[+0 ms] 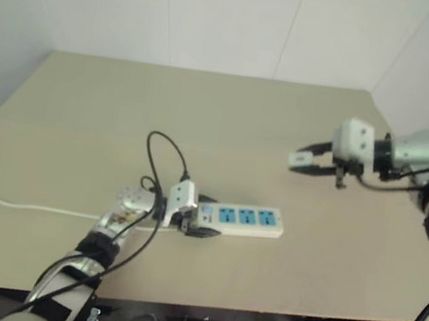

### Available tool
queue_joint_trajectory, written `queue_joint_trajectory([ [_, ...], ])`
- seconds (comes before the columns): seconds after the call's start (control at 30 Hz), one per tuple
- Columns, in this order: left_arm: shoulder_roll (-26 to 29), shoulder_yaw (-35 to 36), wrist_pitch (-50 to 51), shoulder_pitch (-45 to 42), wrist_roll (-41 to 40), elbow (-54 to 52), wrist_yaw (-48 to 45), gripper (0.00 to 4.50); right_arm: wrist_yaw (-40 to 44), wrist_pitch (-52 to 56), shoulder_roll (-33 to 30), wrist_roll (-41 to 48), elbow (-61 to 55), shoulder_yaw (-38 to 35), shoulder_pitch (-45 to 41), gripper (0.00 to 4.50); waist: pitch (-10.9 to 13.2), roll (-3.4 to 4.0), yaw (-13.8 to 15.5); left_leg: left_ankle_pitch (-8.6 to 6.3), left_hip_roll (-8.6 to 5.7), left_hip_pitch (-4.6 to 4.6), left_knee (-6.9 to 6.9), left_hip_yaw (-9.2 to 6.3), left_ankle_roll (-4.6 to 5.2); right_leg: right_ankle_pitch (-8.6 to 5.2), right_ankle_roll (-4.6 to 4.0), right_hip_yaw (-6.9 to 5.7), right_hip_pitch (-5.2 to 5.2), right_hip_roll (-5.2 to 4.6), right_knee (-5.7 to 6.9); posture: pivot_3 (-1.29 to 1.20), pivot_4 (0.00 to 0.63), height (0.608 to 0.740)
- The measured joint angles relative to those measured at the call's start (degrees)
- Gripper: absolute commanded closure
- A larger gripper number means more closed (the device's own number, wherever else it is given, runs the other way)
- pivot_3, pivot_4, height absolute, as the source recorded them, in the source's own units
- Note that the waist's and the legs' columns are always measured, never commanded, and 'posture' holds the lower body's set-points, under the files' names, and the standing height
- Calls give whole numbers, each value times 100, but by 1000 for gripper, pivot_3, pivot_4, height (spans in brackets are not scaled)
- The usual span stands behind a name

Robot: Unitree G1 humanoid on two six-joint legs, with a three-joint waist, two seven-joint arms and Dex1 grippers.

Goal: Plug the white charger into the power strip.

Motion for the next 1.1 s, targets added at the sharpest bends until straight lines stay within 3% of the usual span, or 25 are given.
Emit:
queue_joint_trajectory([
  [0.17,14,-21,-33,-139,2,125,-80,1153,162,547,401,705,2,-894,534,3393,1,-2,-1,-1,-4,-6,0,1,-5,0,1,-4,-1,0,0,0,150,740],
  [0.27,35,-17,-70,-167,-4,186,-127,1153,212,389,747,888,8,-1291,1151,3393,3,-5,-21,0,-5,-13,-1,6,-7,0,1,-1,-13,0,1,0,150,740],
  [0.47,84,-8,-96,-209,-11,205,-224,1153,373,65,1270,928,12,-1683,1604,3393,4,-7,-44,4,-3,-20,-1,9,-13,0,2,-3,-22,1,3,0,150,740],
  [1.1,142,-8,-88,-142,-30,147,-292,1153,448,98,1848,332,16,-1200,2069,3393,5,-8,-62,4,-1,-18,-1,7,-14,0,2,0,-22,6,4,0,150,740],
])
